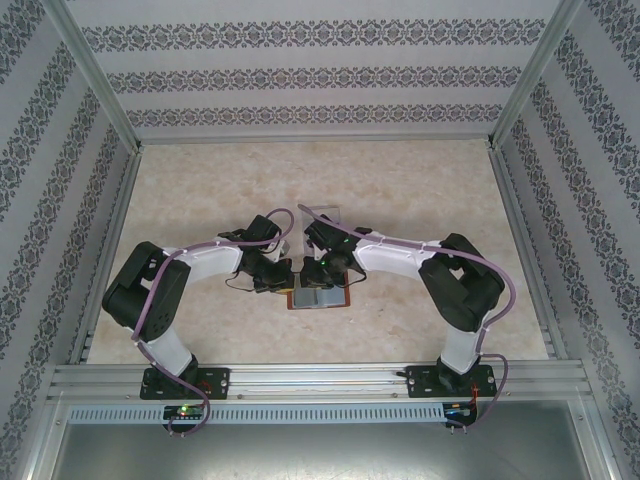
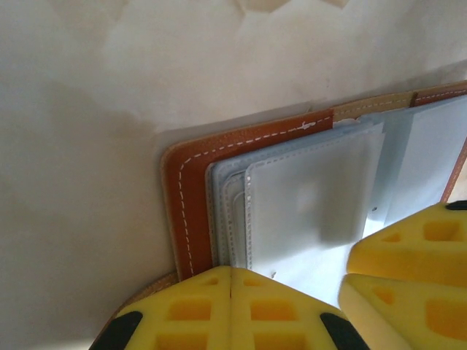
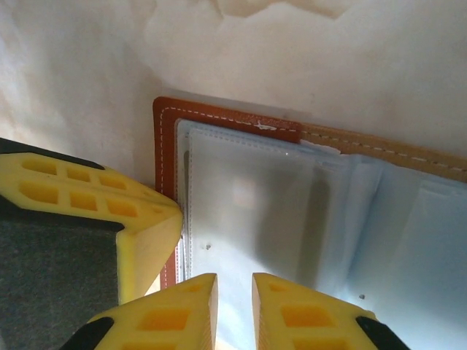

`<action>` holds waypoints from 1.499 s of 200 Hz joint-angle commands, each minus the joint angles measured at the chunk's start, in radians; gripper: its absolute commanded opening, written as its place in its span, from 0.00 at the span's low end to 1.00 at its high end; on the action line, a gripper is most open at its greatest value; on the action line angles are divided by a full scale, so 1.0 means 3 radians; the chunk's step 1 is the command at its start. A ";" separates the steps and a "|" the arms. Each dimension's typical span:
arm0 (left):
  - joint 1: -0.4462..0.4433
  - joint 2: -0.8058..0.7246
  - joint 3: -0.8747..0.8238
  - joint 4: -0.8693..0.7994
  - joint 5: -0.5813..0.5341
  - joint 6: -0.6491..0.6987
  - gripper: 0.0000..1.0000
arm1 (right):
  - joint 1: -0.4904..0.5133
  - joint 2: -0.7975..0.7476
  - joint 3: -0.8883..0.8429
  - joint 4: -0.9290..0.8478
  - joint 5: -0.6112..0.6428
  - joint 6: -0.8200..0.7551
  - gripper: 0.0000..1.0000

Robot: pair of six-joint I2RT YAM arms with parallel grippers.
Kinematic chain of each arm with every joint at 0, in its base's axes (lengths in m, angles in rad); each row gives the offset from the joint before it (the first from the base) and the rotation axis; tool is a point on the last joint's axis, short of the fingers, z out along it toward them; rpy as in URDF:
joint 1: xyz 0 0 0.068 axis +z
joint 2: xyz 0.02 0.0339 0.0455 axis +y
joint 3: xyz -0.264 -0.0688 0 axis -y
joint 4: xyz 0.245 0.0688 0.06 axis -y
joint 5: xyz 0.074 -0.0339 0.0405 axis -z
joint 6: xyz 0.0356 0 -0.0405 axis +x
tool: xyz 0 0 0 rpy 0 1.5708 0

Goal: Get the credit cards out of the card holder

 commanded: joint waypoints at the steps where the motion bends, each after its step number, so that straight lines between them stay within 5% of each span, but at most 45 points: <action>1: -0.0031 -0.0049 -0.0076 0.0019 0.0002 0.0028 0.04 | 0.0035 0.0076 0.0105 -0.0052 0.0041 0.0020 0.21; 111: -0.0035 -0.0085 -0.0100 -0.0002 -0.0025 0.0023 0.03 | 0.0048 0.0186 0.0258 -0.0593 0.0368 -0.0229 0.35; 213: -0.0031 -0.0115 -0.0094 -0.0027 -0.0062 0.0024 0.03 | 0.0078 0.0117 0.0233 -0.0625 0.0468 -0.0279 0.58; 300: -0.0033 -0.0104 -0.0070 -0.0015 -0.0069 0.0027 0.03 | 0.0083 0.0108 0.0319 -0.0839 0.0684 -0.0213 0.60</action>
